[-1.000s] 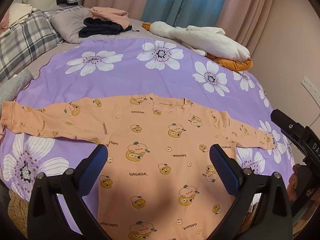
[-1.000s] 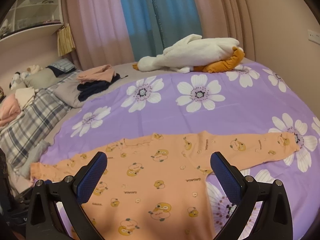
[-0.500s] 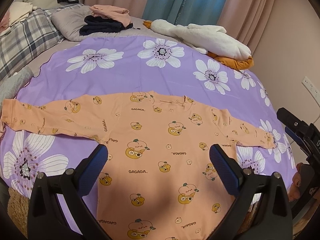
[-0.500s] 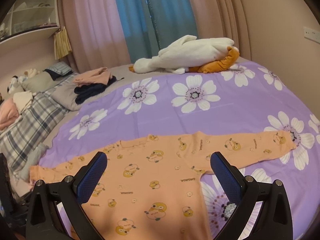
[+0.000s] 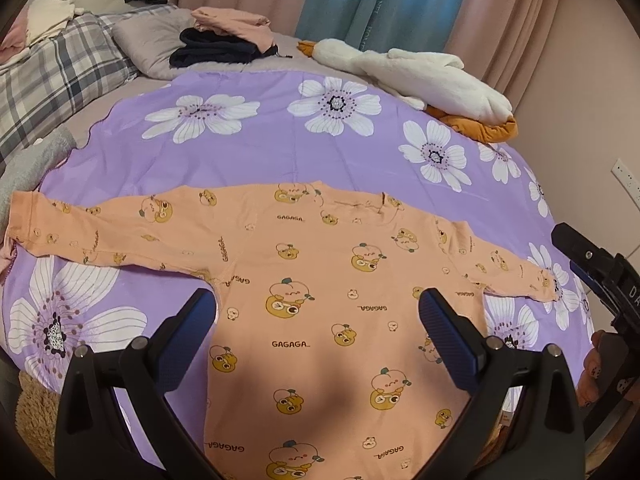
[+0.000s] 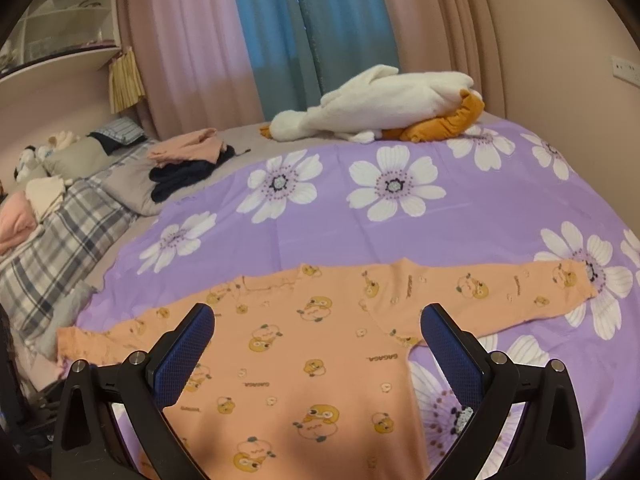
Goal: Fold small clothes
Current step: 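Move the right tool toward the cuff of the sleeve, then close the right tool on the sleeve cuff and lift it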
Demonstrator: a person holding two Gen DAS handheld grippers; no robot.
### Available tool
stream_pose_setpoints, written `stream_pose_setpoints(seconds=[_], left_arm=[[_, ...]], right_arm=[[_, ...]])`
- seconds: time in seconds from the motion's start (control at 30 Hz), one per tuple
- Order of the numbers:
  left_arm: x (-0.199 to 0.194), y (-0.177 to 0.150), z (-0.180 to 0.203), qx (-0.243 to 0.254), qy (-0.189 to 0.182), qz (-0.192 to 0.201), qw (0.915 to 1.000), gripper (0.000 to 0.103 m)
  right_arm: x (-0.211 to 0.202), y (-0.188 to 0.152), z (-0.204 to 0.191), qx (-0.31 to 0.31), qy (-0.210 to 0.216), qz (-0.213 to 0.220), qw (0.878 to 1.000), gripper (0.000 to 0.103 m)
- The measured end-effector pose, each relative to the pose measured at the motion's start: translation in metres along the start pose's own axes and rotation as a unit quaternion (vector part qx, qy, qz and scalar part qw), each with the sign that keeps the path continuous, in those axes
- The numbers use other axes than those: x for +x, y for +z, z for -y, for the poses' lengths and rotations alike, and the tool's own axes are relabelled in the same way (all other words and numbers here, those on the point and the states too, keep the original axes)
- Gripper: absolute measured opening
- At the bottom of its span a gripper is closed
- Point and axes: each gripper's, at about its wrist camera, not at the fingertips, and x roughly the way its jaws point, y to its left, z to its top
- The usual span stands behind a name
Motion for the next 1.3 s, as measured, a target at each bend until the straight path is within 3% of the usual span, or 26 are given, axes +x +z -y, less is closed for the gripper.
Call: stream_pose_setpoints(seconds=[0.7,0.87,1.0,1.13,1.17,1.23,1.3], left_arm=[[0.001,0.001,-0.009,-0.009,0.007,0.001,0.9999,0.100],[0.013,0.008,-0.006,-0.008,0.006,-0.003,0.9999,0.099],[0.031,0.009,-0.002,-0.008,-0.001,-0.022,0.9997,0.096],[0.049,0.010,0.003,-0.003,0.002,-0.041,0.9992,0.090],[0.054,0.011,0.004,-0.001,0.005,-0.044,0.9990,0.089],[0.062,0.012,0.008,0.002,0.007,-0.047,0.9989,0.087],[0.068,0.011,0.011,0.002,0.007,-0.051,0.9987,0.087]], right_arm=[[0.002,0.008,0.006,0.011,0.008,-0.007,1.000,0.102],[-0.010,0.053,0.047,0.051,0.027,0.016,0.998,0.102],[-0.001,0.078,0.105,0.093,-0.022,0.026,0.995,0.102],[0.044,0.077,0.184,0.175,-0.110,-0.010,0.978,0.102],[0.064,0.071,0.215,0.208,-0.128,-0.031,0.969,0.099],[0.082,0.054,0.255,0.259,-0.149,-0.050,0.953,0.083],[0.088,0.030,0.293,0.310,-0.189,-0.060,0.930,0.080]])
